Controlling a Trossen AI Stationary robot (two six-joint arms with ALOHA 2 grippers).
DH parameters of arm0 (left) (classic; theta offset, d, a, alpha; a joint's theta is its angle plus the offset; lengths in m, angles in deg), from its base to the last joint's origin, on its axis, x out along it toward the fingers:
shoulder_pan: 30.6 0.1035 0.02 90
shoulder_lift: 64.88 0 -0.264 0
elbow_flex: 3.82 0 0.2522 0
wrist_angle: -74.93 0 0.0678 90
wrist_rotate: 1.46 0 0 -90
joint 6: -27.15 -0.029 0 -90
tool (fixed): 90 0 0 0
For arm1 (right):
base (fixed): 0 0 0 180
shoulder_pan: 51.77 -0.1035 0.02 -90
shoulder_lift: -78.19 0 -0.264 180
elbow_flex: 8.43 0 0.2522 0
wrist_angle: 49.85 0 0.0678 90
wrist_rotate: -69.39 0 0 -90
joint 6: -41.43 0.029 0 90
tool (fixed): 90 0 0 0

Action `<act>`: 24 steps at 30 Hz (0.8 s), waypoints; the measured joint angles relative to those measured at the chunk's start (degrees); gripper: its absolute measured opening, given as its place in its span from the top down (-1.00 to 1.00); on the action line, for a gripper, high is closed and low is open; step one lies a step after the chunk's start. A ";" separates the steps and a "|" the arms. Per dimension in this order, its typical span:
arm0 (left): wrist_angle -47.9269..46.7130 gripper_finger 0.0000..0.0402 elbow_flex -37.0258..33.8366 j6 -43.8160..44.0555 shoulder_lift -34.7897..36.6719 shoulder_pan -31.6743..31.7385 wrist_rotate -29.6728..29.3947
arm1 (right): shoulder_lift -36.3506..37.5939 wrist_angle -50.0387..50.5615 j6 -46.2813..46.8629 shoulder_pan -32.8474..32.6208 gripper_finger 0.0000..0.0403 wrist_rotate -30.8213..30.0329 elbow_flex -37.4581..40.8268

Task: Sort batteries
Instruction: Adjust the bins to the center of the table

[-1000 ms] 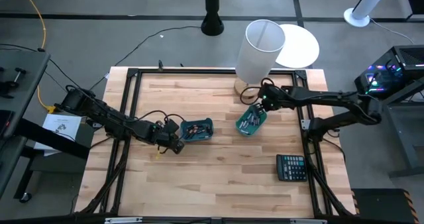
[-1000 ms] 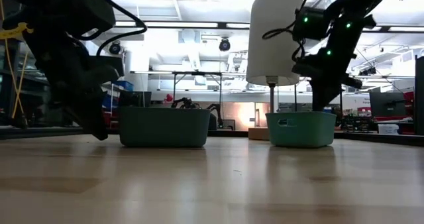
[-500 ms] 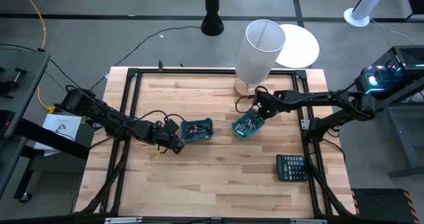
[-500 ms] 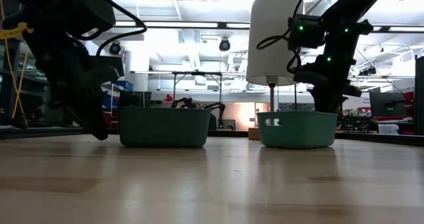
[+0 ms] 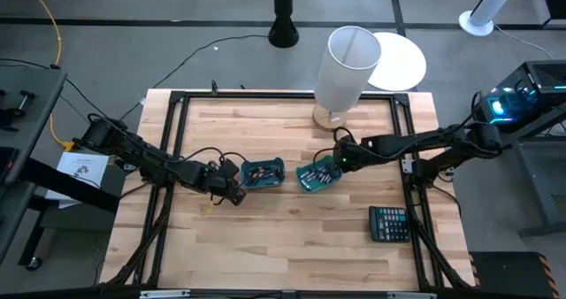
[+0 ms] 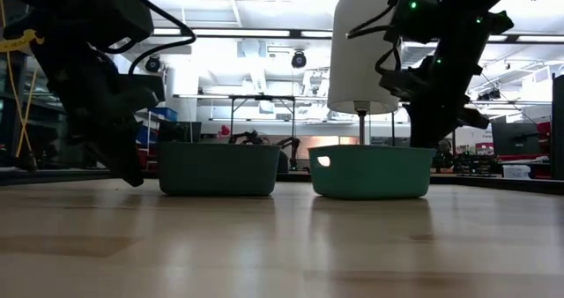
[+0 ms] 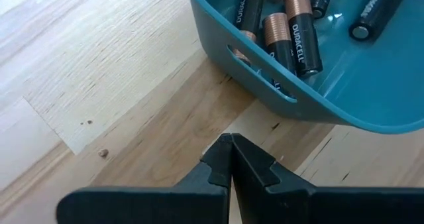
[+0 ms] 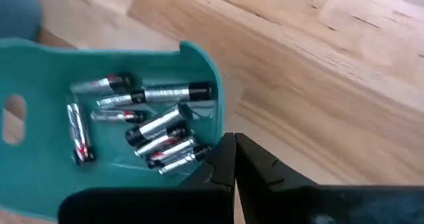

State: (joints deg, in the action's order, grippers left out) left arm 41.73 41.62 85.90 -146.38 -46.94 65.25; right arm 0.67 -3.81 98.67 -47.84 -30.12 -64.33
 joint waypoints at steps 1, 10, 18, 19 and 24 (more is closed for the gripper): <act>0.00 1.00 0.00 -0.75 0.01 0.00 0.00 | 0.00 -0.64 1.31 -0.46 1.00 -0.30 -0.01; -0.02 1.00 0.00 -5.11 -0.01 0.00 1.12 | 0.00 0.01 8.70 -5.88 1.00 -1.28 0.01; -0.02 1.00 0.00 -5.40 -0.01 0.02 1.16 | -0.18 -0.84 18.95 -13.78 1.00 -3.16 0.01; -0.02 1.00 0.00 -5.40 -0.01 0.02 1.16 | -0.40 -1.08 20.35 -14.68 1.00 -3.52 0.01; 0.00 1.00 0.00 -5.40 -0.01 0.02 1.18 | -3.40 -6.37 24.42 -17.97 1.00 -4.03 0.01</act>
State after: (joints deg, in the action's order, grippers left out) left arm 41.73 41.62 80.49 -146.39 -46.91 66.43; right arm -2.73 -10.19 123.09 -65.81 -34.15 -64.32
